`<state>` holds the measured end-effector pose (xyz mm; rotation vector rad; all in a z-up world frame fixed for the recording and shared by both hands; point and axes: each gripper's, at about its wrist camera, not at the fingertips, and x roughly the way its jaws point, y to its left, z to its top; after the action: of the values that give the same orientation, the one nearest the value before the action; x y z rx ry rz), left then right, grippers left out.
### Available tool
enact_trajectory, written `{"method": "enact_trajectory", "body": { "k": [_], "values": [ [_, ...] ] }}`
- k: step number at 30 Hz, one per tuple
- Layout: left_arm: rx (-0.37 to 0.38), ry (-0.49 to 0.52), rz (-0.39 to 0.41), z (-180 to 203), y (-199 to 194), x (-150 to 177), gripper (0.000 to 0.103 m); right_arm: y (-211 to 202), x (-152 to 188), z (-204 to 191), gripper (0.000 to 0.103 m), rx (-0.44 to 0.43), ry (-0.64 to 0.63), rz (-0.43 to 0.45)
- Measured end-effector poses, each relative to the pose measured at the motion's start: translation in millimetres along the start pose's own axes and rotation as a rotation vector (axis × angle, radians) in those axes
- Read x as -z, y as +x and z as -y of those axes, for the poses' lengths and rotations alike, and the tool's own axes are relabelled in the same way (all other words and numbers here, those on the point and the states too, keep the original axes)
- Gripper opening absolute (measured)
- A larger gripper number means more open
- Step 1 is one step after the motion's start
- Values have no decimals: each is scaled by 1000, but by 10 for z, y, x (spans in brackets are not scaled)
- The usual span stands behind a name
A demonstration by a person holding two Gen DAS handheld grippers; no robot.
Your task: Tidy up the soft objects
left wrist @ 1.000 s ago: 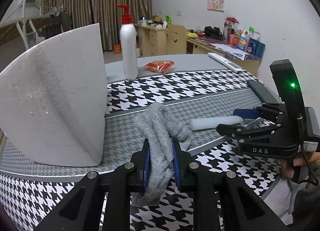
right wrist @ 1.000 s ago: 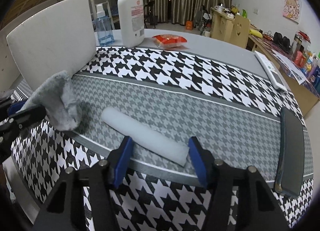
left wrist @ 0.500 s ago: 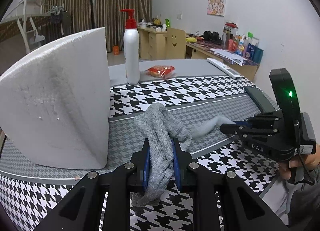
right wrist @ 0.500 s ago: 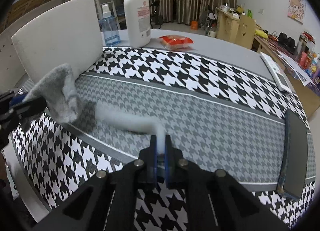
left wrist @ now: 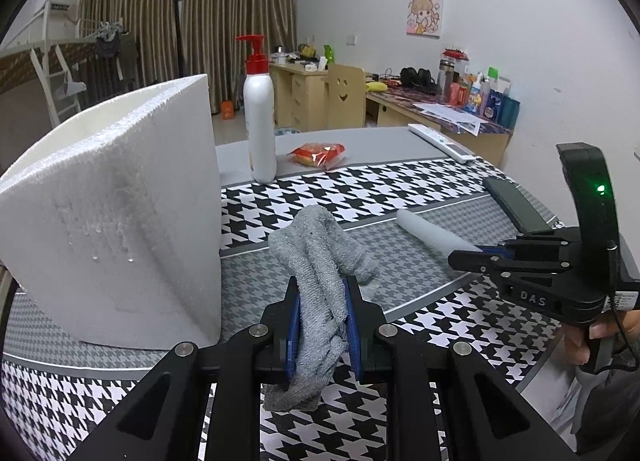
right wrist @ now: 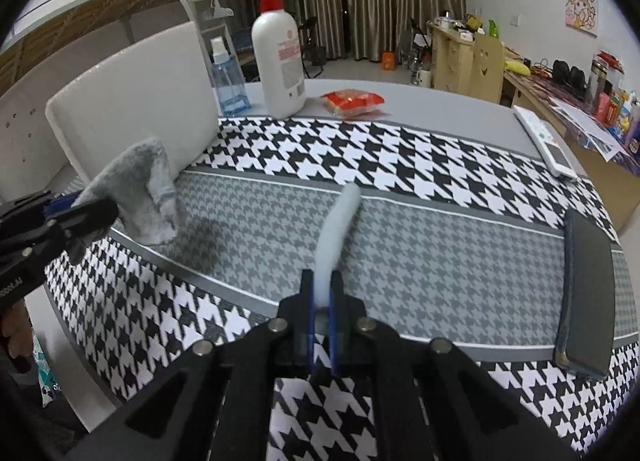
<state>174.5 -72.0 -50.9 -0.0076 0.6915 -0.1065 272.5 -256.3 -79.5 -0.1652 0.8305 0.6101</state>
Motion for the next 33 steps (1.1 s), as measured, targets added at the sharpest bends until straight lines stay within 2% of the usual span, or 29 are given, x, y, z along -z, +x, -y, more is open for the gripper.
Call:
{"method": "enact_trajectory", "body": {
  "k": [12,19,33],
  "values": [
    [-11,14,49,-88,-150,-52,21,-276,-77,-279,8,-15,3,94],
    [-10,46,94,-128,-275,-168,21,-471,-113,-396,8,19,40,178],
    [29,85,176,-233,-542,-301,21,-805,-147,-609,8,76,72,275]
  ]
}}
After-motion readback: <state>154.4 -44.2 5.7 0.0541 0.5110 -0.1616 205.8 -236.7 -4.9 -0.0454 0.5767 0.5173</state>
